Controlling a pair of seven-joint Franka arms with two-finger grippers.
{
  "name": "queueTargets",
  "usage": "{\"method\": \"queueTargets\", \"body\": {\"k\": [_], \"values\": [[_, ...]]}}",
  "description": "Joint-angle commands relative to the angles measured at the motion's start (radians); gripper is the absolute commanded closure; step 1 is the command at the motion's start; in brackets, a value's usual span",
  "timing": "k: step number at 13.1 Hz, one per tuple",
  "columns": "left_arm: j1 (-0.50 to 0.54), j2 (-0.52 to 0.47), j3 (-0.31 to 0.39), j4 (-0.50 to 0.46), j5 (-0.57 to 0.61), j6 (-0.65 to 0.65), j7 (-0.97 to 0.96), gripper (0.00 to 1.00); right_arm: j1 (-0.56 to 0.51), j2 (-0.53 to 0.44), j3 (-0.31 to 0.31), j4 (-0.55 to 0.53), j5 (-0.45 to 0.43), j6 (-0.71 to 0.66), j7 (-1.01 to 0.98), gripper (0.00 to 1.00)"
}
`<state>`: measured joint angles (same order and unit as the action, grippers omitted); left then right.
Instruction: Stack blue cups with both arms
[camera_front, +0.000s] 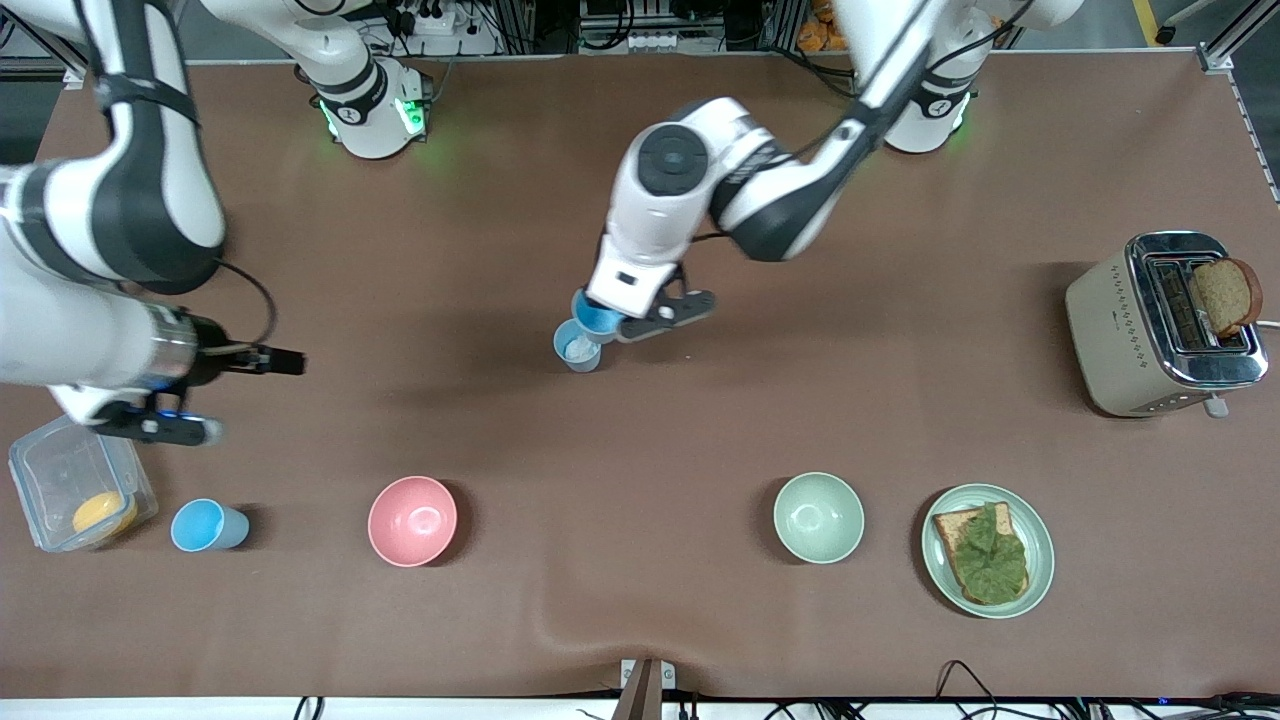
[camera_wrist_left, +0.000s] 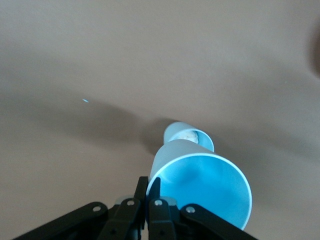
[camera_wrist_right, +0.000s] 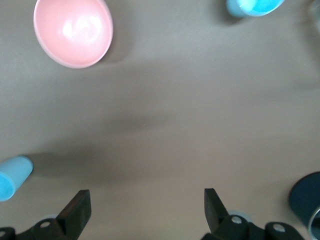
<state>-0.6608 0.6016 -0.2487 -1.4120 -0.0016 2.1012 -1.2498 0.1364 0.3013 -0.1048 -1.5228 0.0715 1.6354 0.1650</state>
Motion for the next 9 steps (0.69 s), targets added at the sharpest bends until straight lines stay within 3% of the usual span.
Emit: {"method": "queueTargets", "body": {"k": [1, 5, 9], "values": [[-0.107, 0.075, 0.093, 0.093, 0.032, 0.006, -0.069, 1.00, -0.049, -0.226, 0.028, -0.296, -0.053, 0.153, -0.019, 0.00], [-0.143, 0.115, 0.114, 0.093, 0.035, 0.080, -0.083, 1.00, -0.078, -0.300, -0.001, -0.293, -0.128, 0.129, -0.269, 0.00], [-0.158, 0.139, 0.123, 0.088, 0.055, 0.089, -0.083, 1.00, -0.084, -0.300, -0.026, -0.142, -0.128, -0.102, -0.271, 0.00]]}}
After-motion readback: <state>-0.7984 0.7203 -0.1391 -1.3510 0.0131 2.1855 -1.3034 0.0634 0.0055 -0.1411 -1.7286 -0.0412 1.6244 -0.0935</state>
